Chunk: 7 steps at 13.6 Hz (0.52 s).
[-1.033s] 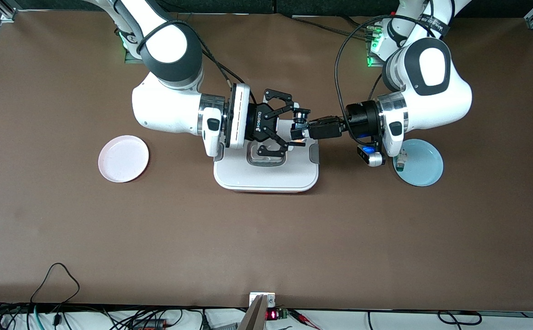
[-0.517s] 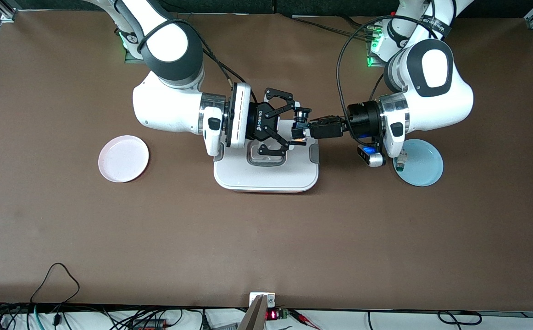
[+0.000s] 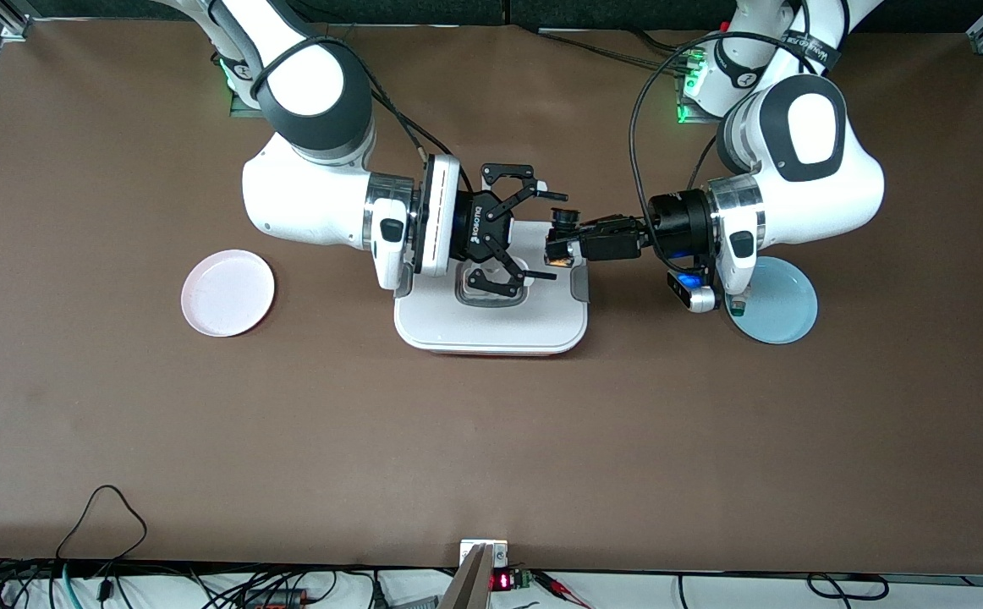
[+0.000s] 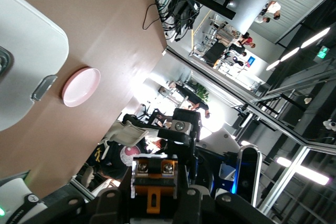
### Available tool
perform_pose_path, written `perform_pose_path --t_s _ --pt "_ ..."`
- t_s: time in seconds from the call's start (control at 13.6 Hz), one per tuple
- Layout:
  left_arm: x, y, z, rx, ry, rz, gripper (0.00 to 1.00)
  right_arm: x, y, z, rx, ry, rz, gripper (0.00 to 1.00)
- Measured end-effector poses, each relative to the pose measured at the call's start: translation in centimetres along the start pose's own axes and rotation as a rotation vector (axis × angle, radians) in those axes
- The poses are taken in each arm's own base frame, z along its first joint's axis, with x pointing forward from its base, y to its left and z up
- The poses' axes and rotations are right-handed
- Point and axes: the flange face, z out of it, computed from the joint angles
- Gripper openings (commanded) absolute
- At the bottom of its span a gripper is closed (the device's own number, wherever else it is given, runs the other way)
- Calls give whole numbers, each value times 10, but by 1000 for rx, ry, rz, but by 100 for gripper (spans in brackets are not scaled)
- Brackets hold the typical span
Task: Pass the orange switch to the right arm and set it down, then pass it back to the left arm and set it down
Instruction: 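Open the right gripper while the left gripper pulls the switch away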
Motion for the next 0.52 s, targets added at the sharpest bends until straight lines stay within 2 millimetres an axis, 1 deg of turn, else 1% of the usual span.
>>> perform_pose_path --t_s 0.15,0.22,0.3,0.37,0.52 --pt "1 1 -2 72 12 51 4 -2 8 -9 -10 0 7 100" --pt "1 0 -4 123 -9 89 4 -7 18 -17 -33 -3 18 100" --pt "0 0 -9 193 -43 137 4 -16 33 -31 -64 -12 34 100" --pt "0 -1 -18 267 -77 191 4 -27 51 -48 -100 -21 53 100" --pt "7 -8 -42 396 -156 329 4 -45 82 -84 -170 -36 86 100"
